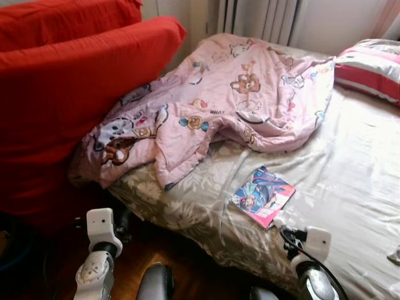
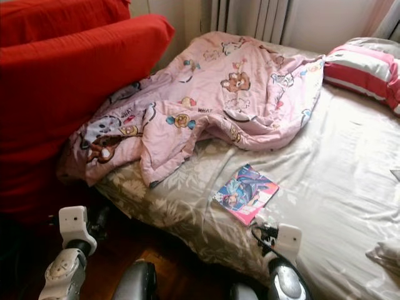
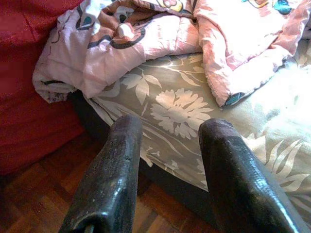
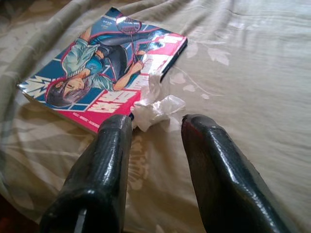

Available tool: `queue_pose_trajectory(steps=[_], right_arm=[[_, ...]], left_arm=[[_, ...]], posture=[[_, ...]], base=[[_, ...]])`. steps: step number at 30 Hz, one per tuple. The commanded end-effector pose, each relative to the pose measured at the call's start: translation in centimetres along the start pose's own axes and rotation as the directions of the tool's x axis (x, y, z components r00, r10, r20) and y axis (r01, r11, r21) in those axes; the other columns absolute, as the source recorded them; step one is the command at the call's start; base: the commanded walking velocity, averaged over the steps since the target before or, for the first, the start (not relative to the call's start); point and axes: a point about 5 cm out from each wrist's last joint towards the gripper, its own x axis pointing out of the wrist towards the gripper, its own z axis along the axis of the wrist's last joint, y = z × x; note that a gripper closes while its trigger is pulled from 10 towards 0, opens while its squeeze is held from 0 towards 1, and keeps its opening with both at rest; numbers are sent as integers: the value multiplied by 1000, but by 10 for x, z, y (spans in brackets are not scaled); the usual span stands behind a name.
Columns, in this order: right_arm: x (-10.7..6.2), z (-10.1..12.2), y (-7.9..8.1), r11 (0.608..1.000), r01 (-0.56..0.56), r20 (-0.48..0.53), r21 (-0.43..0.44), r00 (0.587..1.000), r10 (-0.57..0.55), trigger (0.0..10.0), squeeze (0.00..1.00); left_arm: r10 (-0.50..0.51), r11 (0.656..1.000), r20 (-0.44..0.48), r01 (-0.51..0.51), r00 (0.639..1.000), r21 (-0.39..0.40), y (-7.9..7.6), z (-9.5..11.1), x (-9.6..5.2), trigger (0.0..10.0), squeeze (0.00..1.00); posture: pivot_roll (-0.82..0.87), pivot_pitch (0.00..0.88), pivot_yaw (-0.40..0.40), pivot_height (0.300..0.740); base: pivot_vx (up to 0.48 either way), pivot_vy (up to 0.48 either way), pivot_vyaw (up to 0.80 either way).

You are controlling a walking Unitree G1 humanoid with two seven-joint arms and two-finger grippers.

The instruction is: Clean up the room

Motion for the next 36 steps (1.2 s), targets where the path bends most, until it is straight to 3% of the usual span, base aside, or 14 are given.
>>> queue_pose_trajectory(steps=[1,14,17,23,24,27,36], right_arm=[[2,4,5,1000,-20,19,-2,1000,20,10000,0],[7,12,7,1000,10,38,28,999,-11,10000,0],[13,21,10,999,-8,57,36,998,6,10000,0],[20,30,17,997,-72,59,25,996,71,10000,4],[22,30,19,995,-96,34,29,995,95,10000,1000],[25,31,26,990,-139,-8,-27,990,139,10000,1000],[37,41,49,973,-227,-73,-51,972,223,10000,1000]], left_arm=[[3,1000,6,-3,1000,16,4,3,-1,10000,0],[-54,998,15,53,998,34,0,6,-6,10000,0],[-54,998,26,53,998,34,0,12,-4,10000,0],[-65,998,54,63,996,31,-2,21,-4,10000,0],[-72,997,69,70,995,34,-2,27,-5,10000,0],[-80,996,100,77,992,39,-2,38,-6,10000,0],[-76,997,145,73,986,25,-6,59,-8,10000,0]], posture=[[-2,156,-9,626],[20,127,5,626],[22,174,11,626],[31,188,16,626],[38,202,19,626],[64,222,21,626],[114,287,33,626]], base=[[326,0,0],[340,0,0],[308,0,0],[0,0,0],[0,0,0],[0,0,0],[0,0,0]])
